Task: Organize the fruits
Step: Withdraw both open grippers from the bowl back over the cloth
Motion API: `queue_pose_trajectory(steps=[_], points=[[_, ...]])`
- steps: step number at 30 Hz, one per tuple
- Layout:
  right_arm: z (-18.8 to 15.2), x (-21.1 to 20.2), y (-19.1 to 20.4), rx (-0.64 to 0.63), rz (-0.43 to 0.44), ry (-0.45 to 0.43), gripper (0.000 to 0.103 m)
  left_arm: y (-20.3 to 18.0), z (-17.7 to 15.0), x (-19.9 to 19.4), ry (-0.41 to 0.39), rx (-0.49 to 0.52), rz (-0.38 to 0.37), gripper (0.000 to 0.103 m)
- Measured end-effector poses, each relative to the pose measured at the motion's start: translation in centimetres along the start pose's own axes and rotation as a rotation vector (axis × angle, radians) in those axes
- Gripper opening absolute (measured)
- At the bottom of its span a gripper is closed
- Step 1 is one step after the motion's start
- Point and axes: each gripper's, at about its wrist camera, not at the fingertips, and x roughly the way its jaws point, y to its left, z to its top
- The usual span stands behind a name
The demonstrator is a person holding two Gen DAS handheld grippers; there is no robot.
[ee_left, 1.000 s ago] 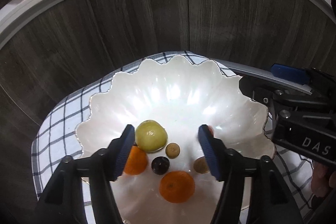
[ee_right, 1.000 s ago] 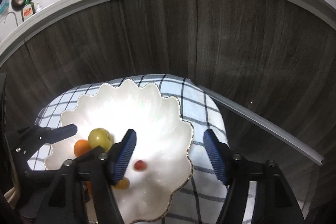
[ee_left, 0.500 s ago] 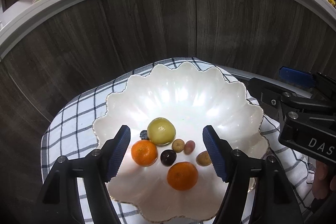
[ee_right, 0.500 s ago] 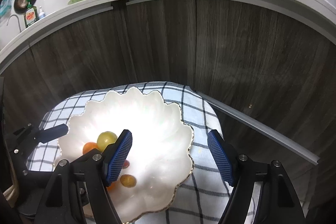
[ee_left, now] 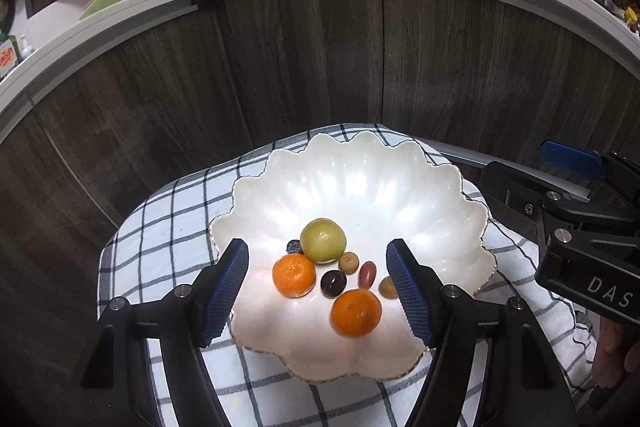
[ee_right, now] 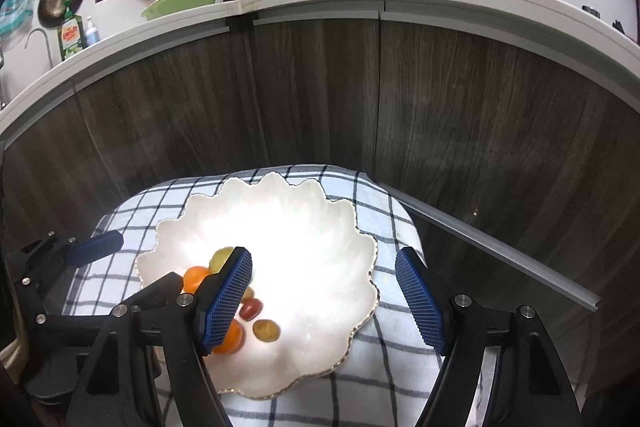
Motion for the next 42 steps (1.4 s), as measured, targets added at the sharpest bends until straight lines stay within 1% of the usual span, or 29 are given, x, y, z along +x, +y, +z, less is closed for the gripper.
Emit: queue_pose_trajectory(steps=[17, 25, 42], points=[[-1.7, -4.6, 1.8, -0.019, -0.01, -0.038, 0.075, 1.1, -2.5, -4.6, -0.04, -0.053, 0.022, 0.071], [-3.0, -6.5, 2.7, -0.029, -0.007, -0.048, 0.075, 1.4, -4.3, -6.6, -0.054, -0.072, 0.033, 0.071], [-5.7, -8.4, 4.5, -0.053, -0.001, -0.046, 0.075, 2.4, -8.0, -8.9, -0.05, -0.112, 0.058, 0.071]])
